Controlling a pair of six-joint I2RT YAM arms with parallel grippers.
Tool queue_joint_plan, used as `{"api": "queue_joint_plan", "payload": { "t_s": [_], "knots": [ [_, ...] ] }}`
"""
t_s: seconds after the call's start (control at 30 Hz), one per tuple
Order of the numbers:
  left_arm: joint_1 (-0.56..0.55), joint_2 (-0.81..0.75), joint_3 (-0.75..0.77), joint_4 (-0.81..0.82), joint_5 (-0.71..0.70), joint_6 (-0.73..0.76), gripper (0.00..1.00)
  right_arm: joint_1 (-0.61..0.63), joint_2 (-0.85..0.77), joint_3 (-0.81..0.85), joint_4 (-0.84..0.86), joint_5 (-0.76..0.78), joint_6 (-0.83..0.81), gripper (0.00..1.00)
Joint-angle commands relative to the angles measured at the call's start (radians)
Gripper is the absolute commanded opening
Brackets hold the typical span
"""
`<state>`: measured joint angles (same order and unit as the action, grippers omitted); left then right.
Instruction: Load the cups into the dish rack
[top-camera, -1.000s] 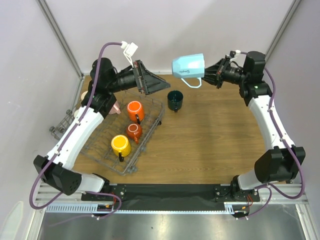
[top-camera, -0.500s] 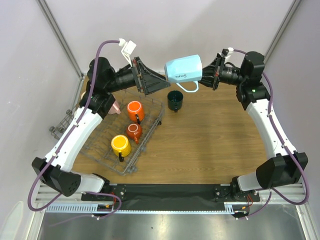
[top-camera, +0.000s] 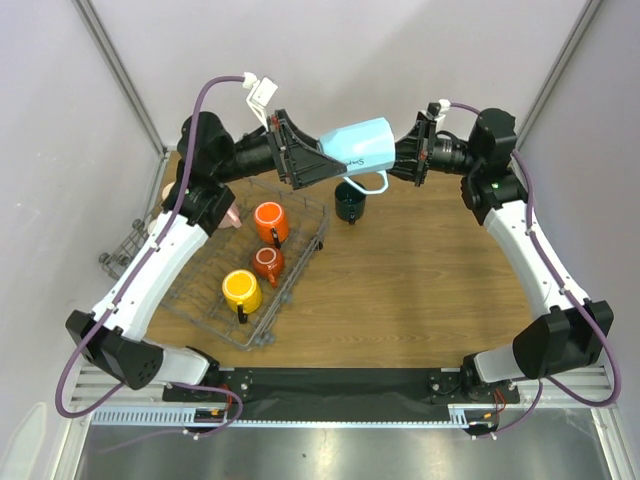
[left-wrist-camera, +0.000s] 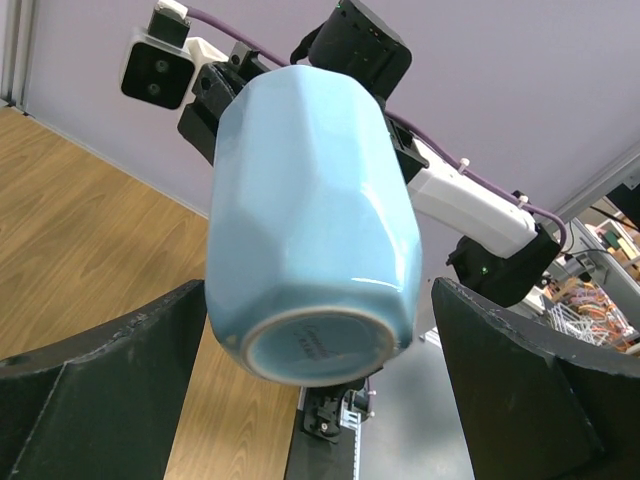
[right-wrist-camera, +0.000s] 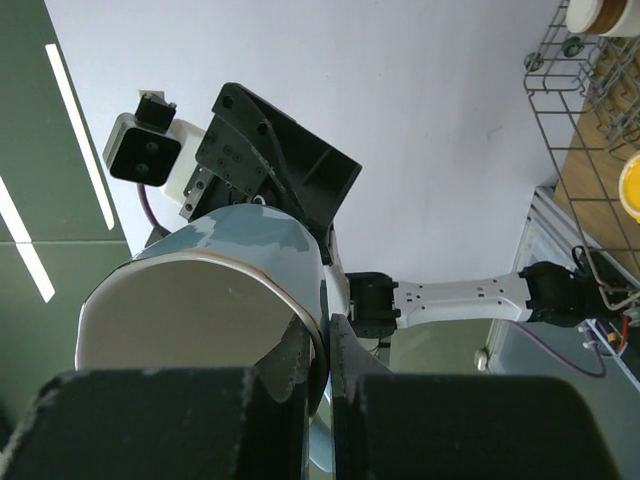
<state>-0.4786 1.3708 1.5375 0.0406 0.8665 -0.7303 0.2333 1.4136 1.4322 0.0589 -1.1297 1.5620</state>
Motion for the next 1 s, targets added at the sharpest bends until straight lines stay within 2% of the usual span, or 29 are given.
{"api": "queue_joint_plan", "payload": {
  "t_s": [0.0, 0.43, 0.53, 0.57, 0.63, 0.67, 0.73, 0.77, 0.93, 0.97],
  "knots": [
    [-0.011, -0.022, 0.003, 0.047, -0.02, 0.014, 1.0, 0.024, -0.01, 0.022, 0.137, 0.005, 0.073, 0.0],
    [-0.017, -0.042, -0.034, 0.076, -0.055, -0.031, 0.88, 0.052, -0.004, 0.01, 0.15, 0.013, 0.081, 0.0],
    [-0.018, -0.044, -0.037, 0.071, -0.063, -0.043, 0.77, 0.057, -0.002, 0.011, 0.153, 0.018, 0.082, 0.0],
    [-0.018, -0.044, -0.039, 0.07, -0.064, -0.046, 0.65, 0.06, -0.002, 0.01, 0.154, 0.018, 0.082, 0.0],
    [-0.018, -0.044, -0.042, 0.073, -0.069, -0.061, 0.5, 0.063, -0.002, 0.008, 0.153, 0.018, 0.082, 0.0],
    [-0.018, -0.042, -0.045, 0.076, -0.069, -0.066, 0.32, 0.064, -0.004, 0.005, 0.151, 0.018, 0.081, 0.0],
    [-0.018, -0.042, -0.048, 0.071, -0.069, -0.069, 0.14, 0.066, -0.008, -0.001, 0.141, 0.016, 0.075, 0.0],
    [-0.018, -0.042, -0.048, 0.067, -0.067, -0.069, 0.0, 0.066, -0.01, -0.007, 0.136, 0.018, 0.07, 0.0],
    [-0.018, -0.056, -0.073, 0.084, -0.067, -0.073, 0.0, 0.066, -0.016, -0.03, 0.133, 0.016, 0.069, 0.03],
    [-0.018, -0.061, -0.077, 0.087, -0.07, -0.073, 0.0, 0.066, -0.015, -0.03, 0.134, 0.012, 0.07, 0.11]
  ]
}}
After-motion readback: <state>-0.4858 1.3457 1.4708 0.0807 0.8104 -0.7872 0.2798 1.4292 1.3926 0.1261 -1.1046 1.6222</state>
